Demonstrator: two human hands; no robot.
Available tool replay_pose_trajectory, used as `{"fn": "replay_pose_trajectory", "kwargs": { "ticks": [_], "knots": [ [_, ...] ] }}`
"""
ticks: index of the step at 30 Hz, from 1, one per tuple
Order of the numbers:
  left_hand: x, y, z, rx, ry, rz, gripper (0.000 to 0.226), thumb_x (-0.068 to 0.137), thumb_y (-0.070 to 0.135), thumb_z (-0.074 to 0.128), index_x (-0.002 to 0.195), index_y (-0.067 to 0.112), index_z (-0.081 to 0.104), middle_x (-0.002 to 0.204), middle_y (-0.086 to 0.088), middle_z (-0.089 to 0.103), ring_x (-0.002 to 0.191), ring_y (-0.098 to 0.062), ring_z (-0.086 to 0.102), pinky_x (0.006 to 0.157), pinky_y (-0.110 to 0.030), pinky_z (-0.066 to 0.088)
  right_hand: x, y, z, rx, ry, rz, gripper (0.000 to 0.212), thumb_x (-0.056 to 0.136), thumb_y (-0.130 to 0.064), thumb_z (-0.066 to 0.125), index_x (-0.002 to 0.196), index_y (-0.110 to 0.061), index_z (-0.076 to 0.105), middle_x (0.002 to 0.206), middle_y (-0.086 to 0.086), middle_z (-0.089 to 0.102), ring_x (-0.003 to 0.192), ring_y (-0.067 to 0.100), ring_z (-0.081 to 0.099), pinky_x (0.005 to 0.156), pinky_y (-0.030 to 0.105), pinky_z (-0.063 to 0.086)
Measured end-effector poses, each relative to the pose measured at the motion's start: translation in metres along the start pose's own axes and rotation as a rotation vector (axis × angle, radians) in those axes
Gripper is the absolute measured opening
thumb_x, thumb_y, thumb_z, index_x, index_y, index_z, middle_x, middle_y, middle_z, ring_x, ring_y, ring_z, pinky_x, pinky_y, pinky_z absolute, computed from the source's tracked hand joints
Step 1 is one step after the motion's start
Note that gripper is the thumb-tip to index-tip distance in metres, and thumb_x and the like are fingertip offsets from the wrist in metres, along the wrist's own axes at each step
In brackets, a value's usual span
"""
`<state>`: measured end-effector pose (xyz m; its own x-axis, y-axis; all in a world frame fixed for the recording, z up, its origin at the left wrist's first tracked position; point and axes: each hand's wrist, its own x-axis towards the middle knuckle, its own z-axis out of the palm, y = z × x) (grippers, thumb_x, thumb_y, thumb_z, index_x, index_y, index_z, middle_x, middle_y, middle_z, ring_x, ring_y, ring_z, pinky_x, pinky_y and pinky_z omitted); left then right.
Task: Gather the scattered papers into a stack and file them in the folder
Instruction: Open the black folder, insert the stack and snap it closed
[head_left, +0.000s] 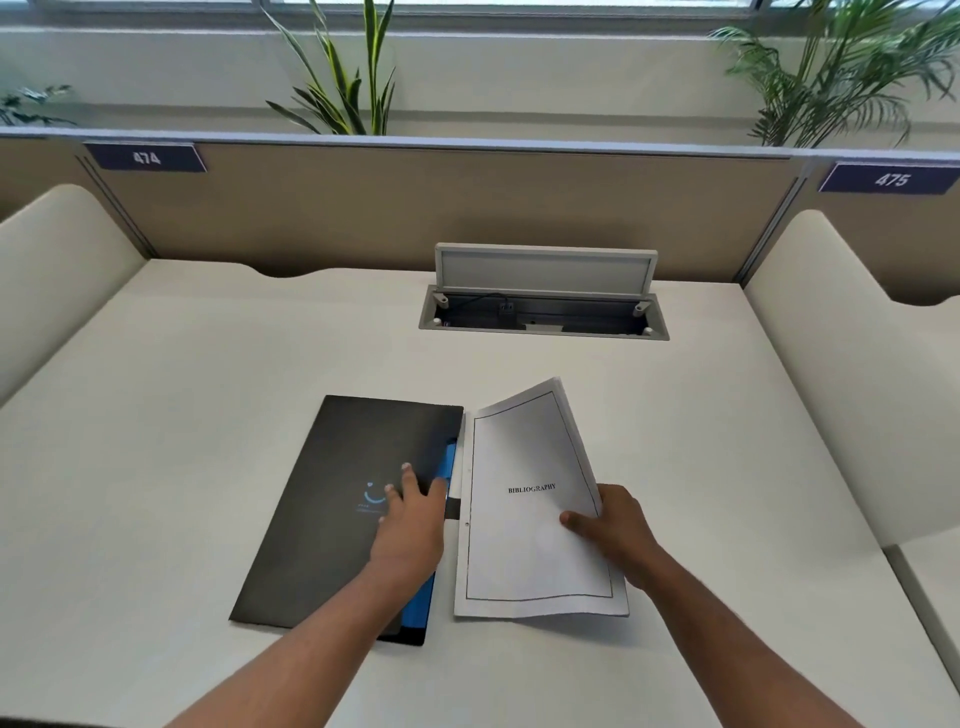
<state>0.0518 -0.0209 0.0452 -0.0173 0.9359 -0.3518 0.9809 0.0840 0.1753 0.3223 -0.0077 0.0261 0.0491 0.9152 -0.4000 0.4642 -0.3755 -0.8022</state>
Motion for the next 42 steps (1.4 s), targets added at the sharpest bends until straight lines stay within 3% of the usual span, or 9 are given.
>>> {"fn": "replay_pose_trajectory", "kwargs": {
  "ticks": [4,10,16,19,25,30,36,38,42],
  "knots": [
    [0.001,0.002,-0.023,0.089,0.045,-0.046,0.03,0.094,0.001,0.054,0.123,0.004,0.05,0.16,-0.025,0.017,0.14,-0.041,0.037,0.098,-0.04,0.053,0.001,0.006,0.002,0.233,-0.033,0.094,0.024,0.082,-0.01,0.082,0.104,-0.013,0.076,0.098,0.006,0.081,0.09,0.028,0.078,0.087,0.05,0.063],
    [-0.006,0.0,-0.051,-0.029,0.275,-0.095,0.035,0.094,0.018,0.053,0.126,0.006,0.048,0.147,-0.01,0.042,0.113,-0.03,0.058,0.085,-0.04,0.054,-0.004,0.006,0.002,0.429,-0.098,0.136,0.032,0.08,-0.004,0.084,0.111,-0.006,0.074,0.099,0.01,0.081,0.09,0.031,0.079,0.087,0.05,0.063],
    [-0.014,-0.011,-0.051,0.051,0.324,-0.083,0.11,0.062,0.063,0.081,0.141,0.006,0.031,0.138,-0.003,0.036,0.115,-0.017,0.052,0.082,-0.031,0.057,-0.007,-0.002,0.0,0.491,-0.122,0.107,0.03,0.081,-0.003,0.083,0.109,-0.005,0.074,0.101,0.012,0.081,0.092,0.033,0.078,0.088,0.05,0.062],
    [-0.015,-0.013,-0.049,0.018,0.336,-0.087,0.101,0.068,0.046,0.085,0.143,0.007,0.029,0.142,-0.003,0.032,0.119,-0.018,0.051,0.084,-0.029,0.056,-0.008,-0.005,0.0,0.511,-0.12,0.104,0.03,0.081,-0.003,0.083,0.11,-0.004,0.074,0.101,0.013,0.081,0.092,0.034,0.078,0.086,0.047,0.063],
    [-0.012,-0.018,-0.048,-0.227,0.368,-0.054,0.068,0.085,0.0,0.059,0.147,0.009,0.033,0.147,-0.004,0.037,0.101,-0.021,0.06,0.076,-0.027,0.052,-0.01,-0.008,-0.005,0.598,-0.167,0.09,0.038,0.078,-0.005,0.085,0.114,-0.001,0.074,0.109,0.017,0.079,0.099,0.036,0.077,0.088,0.047,0.062],
    [-0.008,-0.025,-0.047,-0.403,0.307,-0.015,0.072,0.088,-0.008,0.044,0.153,0.02,0.031,0.149,-0.002,0.043,0.121,-0.024,0.054,0.099,-0.036,0.049,-0.008,-0.024,-0.012,0.568,-0.273,0.075,0.04,0.076,-0.008,0.088,0.114,-0.003,0.075,0.109,0.016,0.079,0.1,0.035,0.077,0.078,0.038,0.063],
    [-0.008,-0.03,-0.048,-0.548,0.33,0.047,0.079,0.088,-0.014,0.04,0.148,0.037,0.04,0.102,0.004,0.061,0.048,-0.007,0.053,0.047,-0.018,0.046,0.001,-0.048,-0.004,0.324,-0.267,0.08,0.031,0.079,-0.003,0.085,0.108,-0.007,0.076,0.099,0.01,0.081,0.091,0.03,0.079,0.084,0.044,0.064],
    [-0.01,-0.029,-0.049,-0.58,0.346,0.036,0.07,0.089,-0.015,0.041,0.14,0.033,0.052,0.102,-0.007,0.068,0.06,-0.007,0.064,0.05,-0.021,0.052,0.005,-0.057,0.0,0.275,-0.255,0.085,0.03,0.079,-0.003,0.085,0.106,-0.008,0.075,0.096,0.009,0.081,0.088,0.029,0.079,0.083,0.043,0.064],
    [-0.01,-0.029,-0.053,-0.623,0.309,-0.029,0.059,0.092,-0.012,0.042,0.14,0.02,0.054,0.13,-0.013,0.063,0.106,-0.049,0.06,0.089,-0.053,0.054,0.014,-0.078,0.009,0.184,-0.207,0.08,0.035,0.078,-0.006,0.085,0.111,-0.008,0.073,0.098,0.009,0.079,0.088,0.028,0.078,0.081,0.041,0.065]
  ]
}}
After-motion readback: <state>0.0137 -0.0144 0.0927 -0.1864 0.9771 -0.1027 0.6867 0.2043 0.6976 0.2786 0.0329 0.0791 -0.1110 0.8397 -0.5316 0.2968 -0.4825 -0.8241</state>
